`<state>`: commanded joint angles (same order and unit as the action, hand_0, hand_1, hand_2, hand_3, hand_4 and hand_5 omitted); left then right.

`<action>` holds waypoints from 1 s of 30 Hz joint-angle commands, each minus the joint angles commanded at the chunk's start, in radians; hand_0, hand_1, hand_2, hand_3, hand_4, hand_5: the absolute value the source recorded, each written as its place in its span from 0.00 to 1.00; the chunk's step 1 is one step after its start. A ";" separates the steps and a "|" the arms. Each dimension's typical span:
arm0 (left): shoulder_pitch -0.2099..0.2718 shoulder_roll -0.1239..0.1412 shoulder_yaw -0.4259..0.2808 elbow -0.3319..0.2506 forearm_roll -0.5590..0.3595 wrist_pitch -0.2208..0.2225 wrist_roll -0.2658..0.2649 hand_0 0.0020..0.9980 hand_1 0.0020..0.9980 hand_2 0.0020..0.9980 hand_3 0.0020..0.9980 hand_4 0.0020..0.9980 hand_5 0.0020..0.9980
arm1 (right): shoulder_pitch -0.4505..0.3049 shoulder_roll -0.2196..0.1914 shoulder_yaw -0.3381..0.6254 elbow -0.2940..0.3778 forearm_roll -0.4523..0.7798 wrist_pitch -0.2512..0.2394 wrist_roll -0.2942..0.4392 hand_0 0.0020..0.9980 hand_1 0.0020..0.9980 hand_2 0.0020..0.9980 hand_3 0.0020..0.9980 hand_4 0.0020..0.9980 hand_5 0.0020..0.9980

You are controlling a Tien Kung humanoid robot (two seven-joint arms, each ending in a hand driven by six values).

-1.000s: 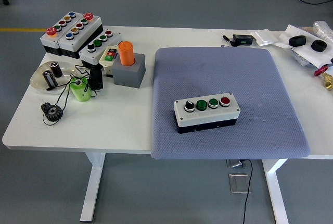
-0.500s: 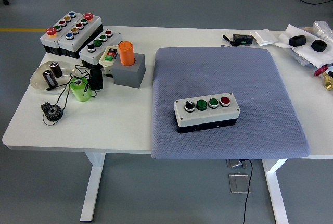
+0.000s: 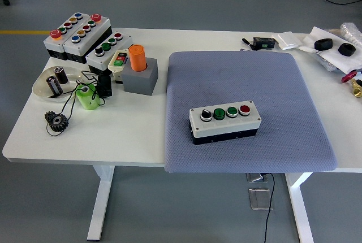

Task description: Pick up the button,place it on the desk,press the button,press the button

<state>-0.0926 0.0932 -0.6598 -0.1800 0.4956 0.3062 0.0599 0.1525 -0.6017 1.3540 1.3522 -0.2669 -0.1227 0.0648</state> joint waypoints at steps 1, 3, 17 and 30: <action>0.000 0.000 -0.001 0.000 0.001 0.000 0.000 0.64 0.69 0.70 0.52 0.30 1.00 | -0.001 -0.001 0.002 0.000 -0.001 0.001 -0.003 0.79 0.76 0.82 0.81 0.56 0.55; -0.001 0.000 -0.002 0.000 0.002 0.000 -0.001 0.64 0.69 0.70 0.52 0.30 1.00 | 0.000 -0.003 0.007 0.002 -0.003 -0.002 -0.007 0.78 0.75 0.82 0.80 0.56 0.53; -0.014 -0.002 0.005 0.000 -0.020 0.002 -0.009 0.64 0.70 0.70 0.52 0.30 1.00 | 0.021 0.001 0.003 0.016 0.105 -0.028 -0.020 0.76 0.74 0.81 0.80 0.54 0.47; -0.013 -0.001 0.027 0.000 -0.051 0.004 -0.015 0.64 0.70 0.70 0.52 0.30 1.00 | 0.037 -0.009 -0.018 -0.006 0.149 -0.051 -0.047 0.73 0.69 0.76 0.76 0.54 0.45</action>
<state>-0.1053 0.0919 -0.6328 -0.1800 0.4450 0.3107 0.0448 0.1892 -0.6103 1.3363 1.3462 -0.1177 -0.1738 0.0179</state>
